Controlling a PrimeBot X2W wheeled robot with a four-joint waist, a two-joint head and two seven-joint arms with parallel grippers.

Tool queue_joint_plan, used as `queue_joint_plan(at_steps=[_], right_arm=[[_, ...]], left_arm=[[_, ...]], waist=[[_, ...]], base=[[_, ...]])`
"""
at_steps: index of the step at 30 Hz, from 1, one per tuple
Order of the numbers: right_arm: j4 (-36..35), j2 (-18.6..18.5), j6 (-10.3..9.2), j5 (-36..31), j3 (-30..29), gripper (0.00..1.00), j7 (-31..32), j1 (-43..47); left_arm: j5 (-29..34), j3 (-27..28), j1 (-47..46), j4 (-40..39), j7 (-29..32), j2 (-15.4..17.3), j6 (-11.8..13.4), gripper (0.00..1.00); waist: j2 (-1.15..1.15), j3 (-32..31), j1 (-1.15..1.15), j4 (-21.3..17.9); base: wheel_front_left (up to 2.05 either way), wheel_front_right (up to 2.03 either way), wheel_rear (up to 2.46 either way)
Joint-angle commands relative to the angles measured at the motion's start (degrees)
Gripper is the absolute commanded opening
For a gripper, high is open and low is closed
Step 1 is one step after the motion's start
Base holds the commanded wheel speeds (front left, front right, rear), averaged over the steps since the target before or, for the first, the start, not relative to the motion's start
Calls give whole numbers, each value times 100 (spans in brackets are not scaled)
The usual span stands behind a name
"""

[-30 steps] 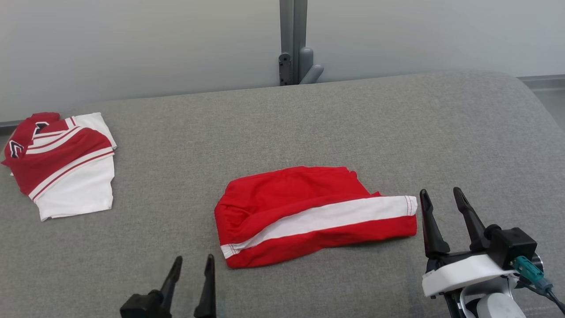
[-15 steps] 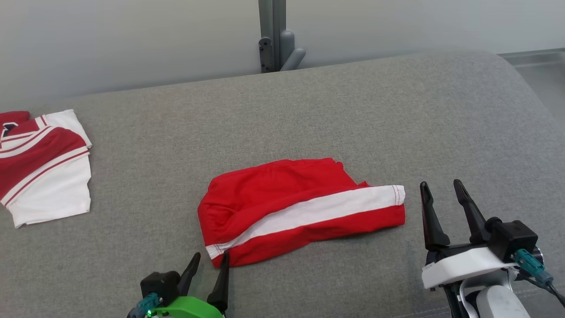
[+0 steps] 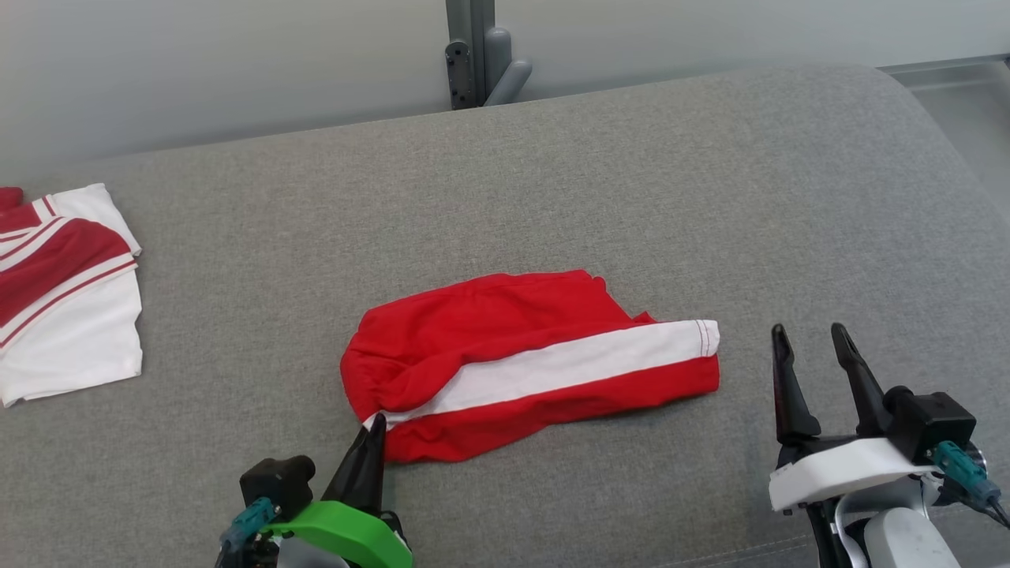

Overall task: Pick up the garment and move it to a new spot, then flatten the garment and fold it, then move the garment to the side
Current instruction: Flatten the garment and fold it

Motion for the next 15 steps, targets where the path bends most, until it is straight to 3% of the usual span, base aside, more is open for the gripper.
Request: queue_joint_plan(at_steps=[1, 8, 15], right_arm=[[108, -3, 0, 28, -19, 100, -11, -29], [518, -28, 0, 497, 135, 100, 581, -261], [617, -346, 0, 1029, 719, 100, 1390, -420]], left_arm=[[-7, 47, 64, -55, -3, 17, -12, 0], [177, 360, 240, -363, -4, 87, -17, 0], [218, 399, 231, -365, -4, 100, -20, 0]], waist=[[37, -3, 0, 24], [37, 9, 0, 138], [37, 32, 0, 216]], base=[[0, 0, 0], [0, 0, 0], [0, 0, 0]])
